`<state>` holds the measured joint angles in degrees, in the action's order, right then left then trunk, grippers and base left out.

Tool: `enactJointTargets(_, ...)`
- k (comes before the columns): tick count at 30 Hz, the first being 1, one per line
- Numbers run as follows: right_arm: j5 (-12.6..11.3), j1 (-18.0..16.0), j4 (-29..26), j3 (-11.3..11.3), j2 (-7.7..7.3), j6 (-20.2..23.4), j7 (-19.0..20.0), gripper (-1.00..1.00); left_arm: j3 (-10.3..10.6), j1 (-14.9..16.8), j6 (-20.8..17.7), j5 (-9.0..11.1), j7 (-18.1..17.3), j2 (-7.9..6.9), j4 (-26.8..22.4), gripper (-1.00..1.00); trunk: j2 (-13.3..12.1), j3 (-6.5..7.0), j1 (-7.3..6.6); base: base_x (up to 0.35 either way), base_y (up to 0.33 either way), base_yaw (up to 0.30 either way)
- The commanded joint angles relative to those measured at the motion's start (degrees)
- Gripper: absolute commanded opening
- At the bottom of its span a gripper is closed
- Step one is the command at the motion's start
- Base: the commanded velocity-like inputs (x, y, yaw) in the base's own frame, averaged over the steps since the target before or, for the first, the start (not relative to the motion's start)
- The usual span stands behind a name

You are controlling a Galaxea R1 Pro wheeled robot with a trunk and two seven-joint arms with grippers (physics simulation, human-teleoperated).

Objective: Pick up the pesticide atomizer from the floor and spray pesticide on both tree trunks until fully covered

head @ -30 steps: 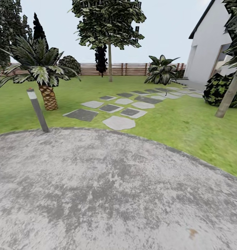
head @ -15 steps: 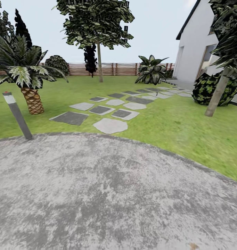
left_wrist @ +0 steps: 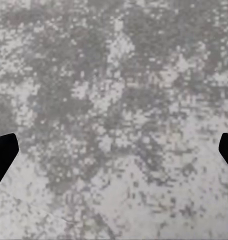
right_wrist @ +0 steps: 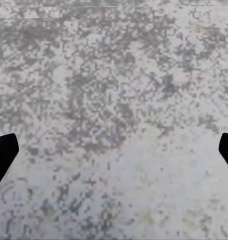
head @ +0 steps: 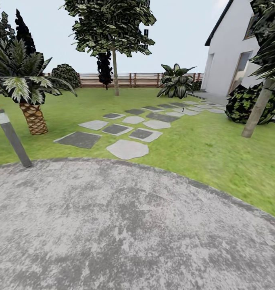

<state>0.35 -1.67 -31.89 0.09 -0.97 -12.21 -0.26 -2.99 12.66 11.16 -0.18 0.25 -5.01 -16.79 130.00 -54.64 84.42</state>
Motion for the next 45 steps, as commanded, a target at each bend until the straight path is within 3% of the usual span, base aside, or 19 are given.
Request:
enactJointTargets(1,0.0,0.0,0.0,0.0,0.00,0.0,0.0,1.00,0.0,0.0,0.0,0.0,0.0,0.00,0.0,1.00,0.0,0.00,0.00,0.340,0.000,0.000)
enactJointTargets(45,0.0,0.0,0.0,0.0,0.00,0.0,0.0,1.00,0.0,0.0,0.0,0.0,0.0,0.00,0.0,1.00,0.0,0.00,0.00,0.340,0.000,0.000)
